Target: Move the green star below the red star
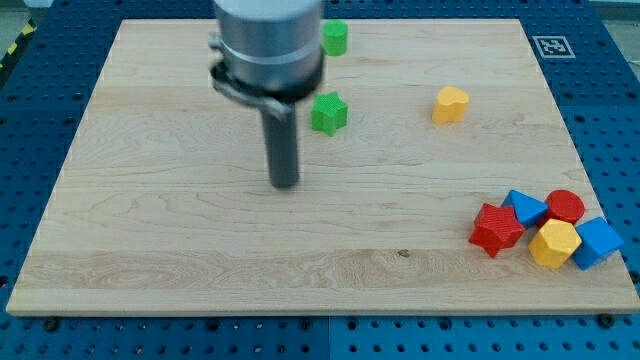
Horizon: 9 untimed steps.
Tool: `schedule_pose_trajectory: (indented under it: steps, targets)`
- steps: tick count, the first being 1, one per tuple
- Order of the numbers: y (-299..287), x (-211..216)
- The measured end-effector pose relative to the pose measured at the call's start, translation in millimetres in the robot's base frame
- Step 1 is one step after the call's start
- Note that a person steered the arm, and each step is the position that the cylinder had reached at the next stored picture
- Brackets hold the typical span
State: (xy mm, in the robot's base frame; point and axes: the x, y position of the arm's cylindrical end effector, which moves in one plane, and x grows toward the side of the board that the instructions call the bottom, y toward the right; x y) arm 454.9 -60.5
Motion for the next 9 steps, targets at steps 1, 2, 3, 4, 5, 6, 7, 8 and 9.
schedule_pose_trajectory:
  steps: [1, 2, 3, 4, 5, 6, 7, 8, 9]
  targets:
    - [5.2, -79.0]
    - [66.7, -97.6]
    - [83.8, -88.5]
    - [85.8, -69.5]
    - [100.8, -49.0]
    - [113.6, -21.9]
    - [124.2, 5.5]
    - [131.9, 32.3]
    - [132.6, 55.7]
